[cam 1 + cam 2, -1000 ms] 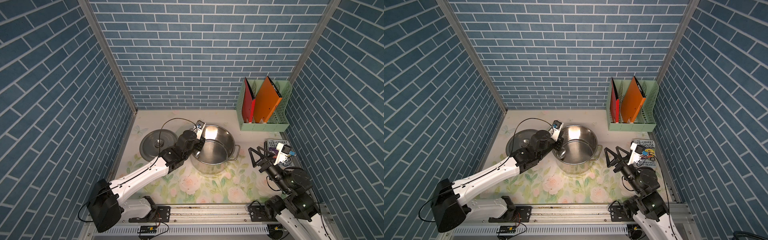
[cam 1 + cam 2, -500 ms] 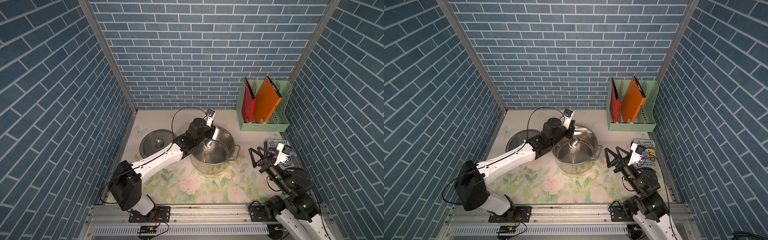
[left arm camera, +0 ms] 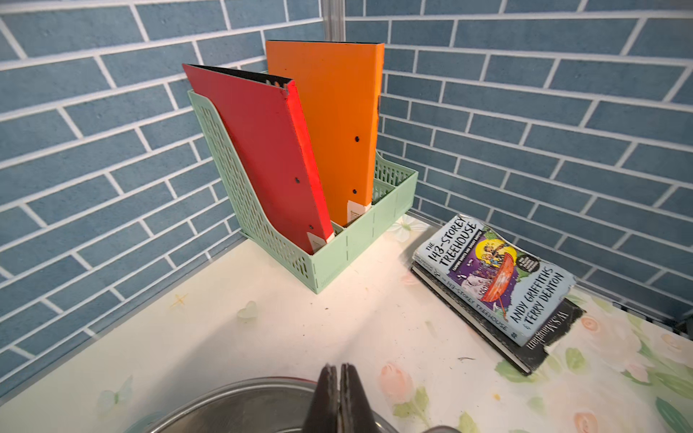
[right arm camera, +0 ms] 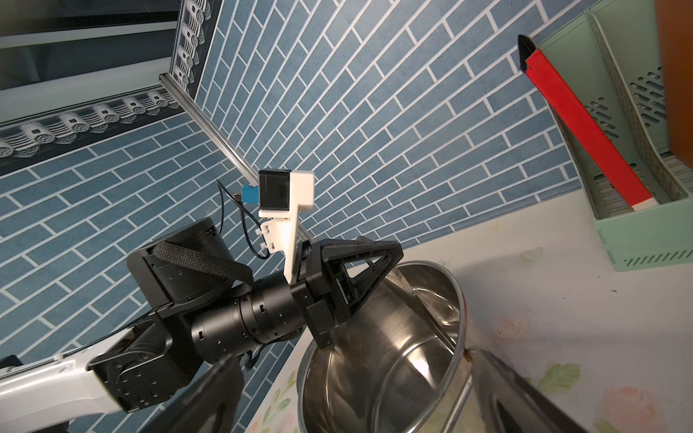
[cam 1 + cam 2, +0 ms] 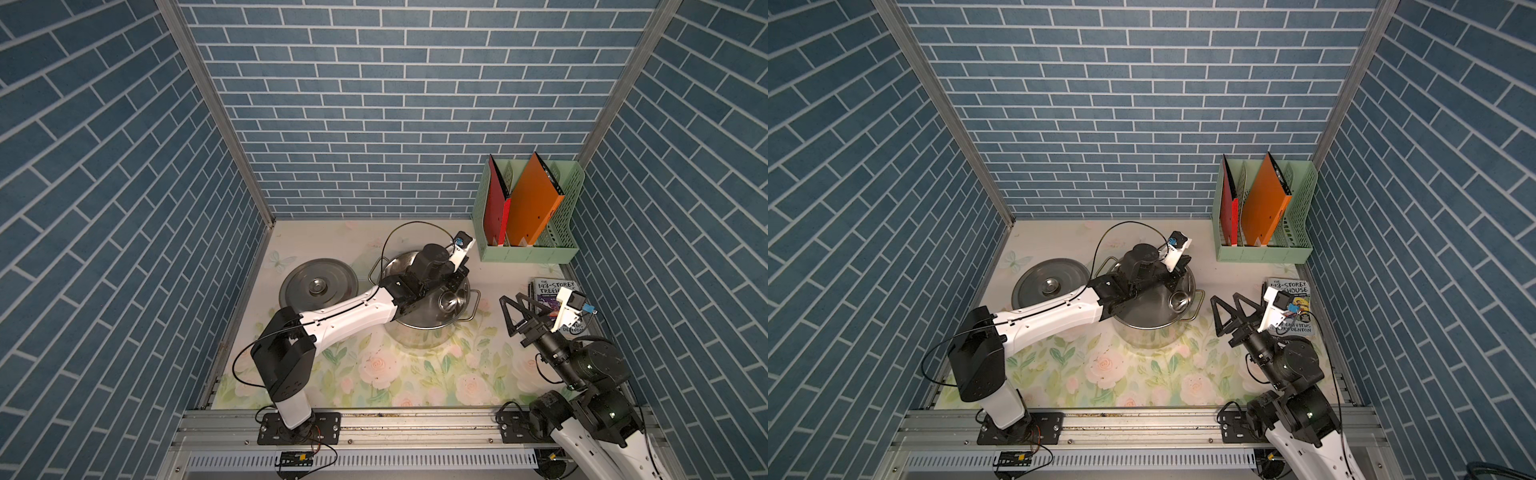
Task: Stir the soup with a spoon
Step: Stir the soup in the pan with a stick.
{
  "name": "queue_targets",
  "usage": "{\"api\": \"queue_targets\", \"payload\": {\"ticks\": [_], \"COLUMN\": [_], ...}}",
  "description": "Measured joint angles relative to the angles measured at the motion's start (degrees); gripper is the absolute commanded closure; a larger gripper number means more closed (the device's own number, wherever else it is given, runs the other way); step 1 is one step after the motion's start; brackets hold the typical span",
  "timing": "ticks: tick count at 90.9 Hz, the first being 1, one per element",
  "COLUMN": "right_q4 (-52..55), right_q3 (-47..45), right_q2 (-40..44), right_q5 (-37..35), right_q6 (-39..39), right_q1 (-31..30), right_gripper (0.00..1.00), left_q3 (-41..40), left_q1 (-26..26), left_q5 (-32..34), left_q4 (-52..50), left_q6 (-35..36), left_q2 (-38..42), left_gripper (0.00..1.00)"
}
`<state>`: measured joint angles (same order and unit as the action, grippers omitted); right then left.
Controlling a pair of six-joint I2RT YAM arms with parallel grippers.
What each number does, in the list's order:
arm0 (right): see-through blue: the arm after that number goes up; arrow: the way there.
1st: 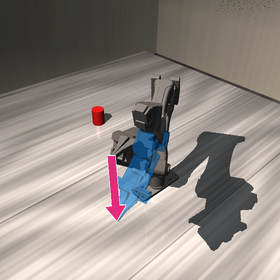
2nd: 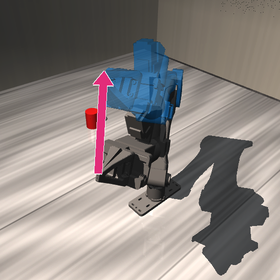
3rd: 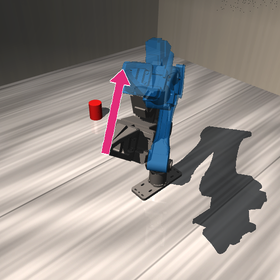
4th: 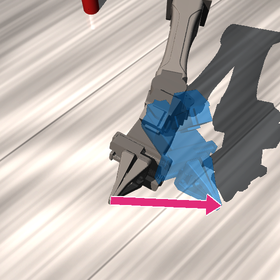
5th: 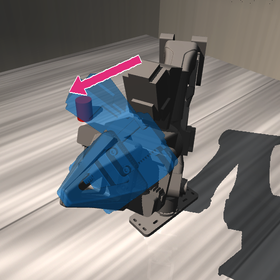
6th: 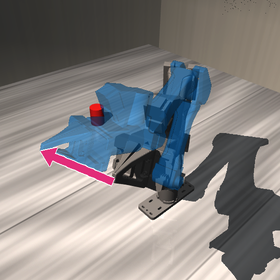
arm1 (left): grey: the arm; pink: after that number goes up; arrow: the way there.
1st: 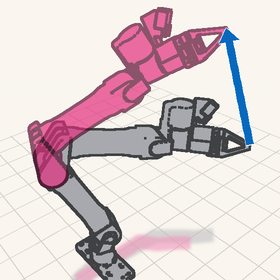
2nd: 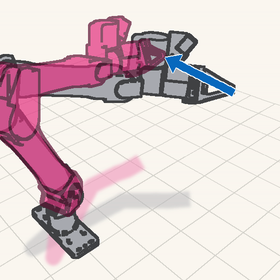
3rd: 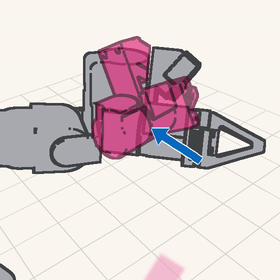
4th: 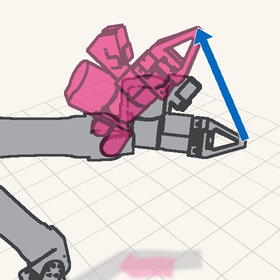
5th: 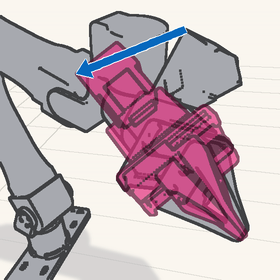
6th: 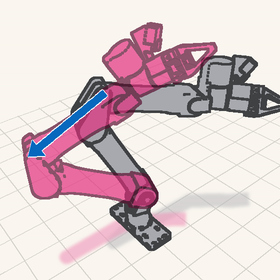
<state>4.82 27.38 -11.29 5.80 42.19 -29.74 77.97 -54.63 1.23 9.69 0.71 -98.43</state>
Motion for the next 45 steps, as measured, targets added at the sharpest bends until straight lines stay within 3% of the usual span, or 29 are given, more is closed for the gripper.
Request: {"api": "queue_targets", "payload": {"ticks": [20, 45], "right_q4": [0.1, -0.2], "right_q3": [0.0, 0.0], "right_q2": [0.0, -0.1], "right_q5": [0.0, 0.0], "right_q6": [0.0, 0.0], "right_q1": [0.0, 0.0], "right_gripper": [0.01, 0.01], "left_q3": [-2.1, -12.9], "left_q1": [-4.9, -6.9], "left_q5": [1.4, 4.3], "left_q4": [-1.8, -3.0], "left_q6": [1.2, -0.6], "left_q2": [2.2, 14.6], "left_gripper": [1.0, 1.0]}}
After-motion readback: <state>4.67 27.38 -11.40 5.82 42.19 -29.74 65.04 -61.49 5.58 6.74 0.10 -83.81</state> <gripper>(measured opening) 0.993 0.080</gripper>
